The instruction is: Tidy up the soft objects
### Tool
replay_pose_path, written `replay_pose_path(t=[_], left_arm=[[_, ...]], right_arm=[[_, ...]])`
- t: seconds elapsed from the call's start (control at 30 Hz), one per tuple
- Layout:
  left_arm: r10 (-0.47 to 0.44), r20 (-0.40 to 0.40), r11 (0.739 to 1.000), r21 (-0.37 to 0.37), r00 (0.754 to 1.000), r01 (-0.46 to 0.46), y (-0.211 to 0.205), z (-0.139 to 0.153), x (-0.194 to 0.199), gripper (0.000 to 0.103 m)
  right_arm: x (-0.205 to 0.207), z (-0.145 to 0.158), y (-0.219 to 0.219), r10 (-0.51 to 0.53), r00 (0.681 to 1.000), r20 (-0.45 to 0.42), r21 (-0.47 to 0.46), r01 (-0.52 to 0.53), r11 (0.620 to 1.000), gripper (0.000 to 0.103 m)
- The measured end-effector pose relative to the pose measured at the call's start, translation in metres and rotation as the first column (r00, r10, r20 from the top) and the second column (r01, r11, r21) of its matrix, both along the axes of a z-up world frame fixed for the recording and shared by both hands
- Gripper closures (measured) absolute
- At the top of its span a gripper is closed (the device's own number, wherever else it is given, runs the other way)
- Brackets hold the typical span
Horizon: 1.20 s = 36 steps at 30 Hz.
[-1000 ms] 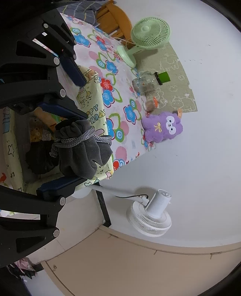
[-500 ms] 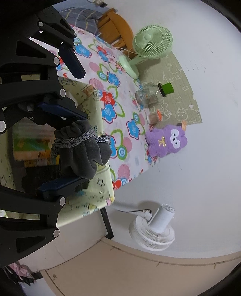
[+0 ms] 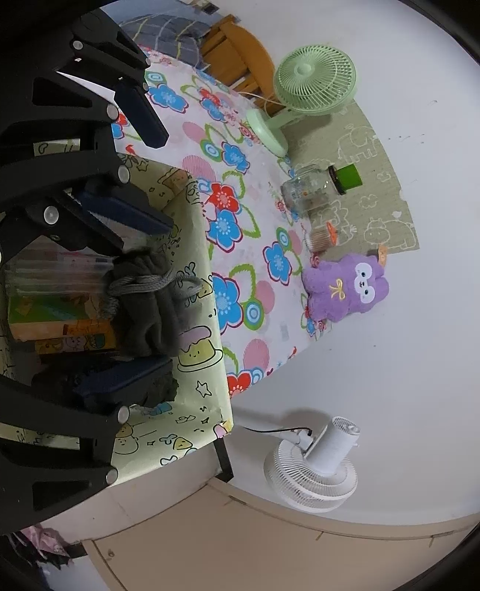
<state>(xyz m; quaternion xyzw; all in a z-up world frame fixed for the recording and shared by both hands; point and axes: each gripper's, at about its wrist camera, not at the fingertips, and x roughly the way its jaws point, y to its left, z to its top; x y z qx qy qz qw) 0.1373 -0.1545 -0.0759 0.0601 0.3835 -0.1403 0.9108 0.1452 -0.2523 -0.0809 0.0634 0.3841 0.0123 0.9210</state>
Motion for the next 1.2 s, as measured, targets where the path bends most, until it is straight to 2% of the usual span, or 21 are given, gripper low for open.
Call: replay_pose_path(t=[0.1, 0.37, 0.57, 1.2], left_arm=[[-0.005, 0.0, 1.0, -0.001, 1.0, 0.005, -0.001, 0.0, -0.001, 0.015], [-0.012, 0.008, 1.0, -0.003, 1.0, 0.012, -0.002, 0.003, -0.008, 0.013], [-0.018, 0.03, 1.0, -0.013, 0.999, 0.018, 0.002, 0.01, -0.023, 0.012], [0.032, 0.108, 0.999, -0.033, 0.994, -0.028, 0.04, 0.039, -0.067, 0.007]], right_arm=[[-0.002, 0.0, -0.001, -0.008, 1.0, 0.001, -0.003, 0.008, 1.0, 0.019], [-0.013, 0.004, -0.003, -0.02, 1.0, 0.007, -0.005, 0.02, 1.0, 0.018], [-0.027, 0.012, -0.002, -0.024, 0.999, 0.031, -0.009, 0.024, 1.0, 0.012], [-0.071, 0.044, 0.034, -0.01, 0.993, 0.116, -0.038, 0.014, 0.999, 0.009]])
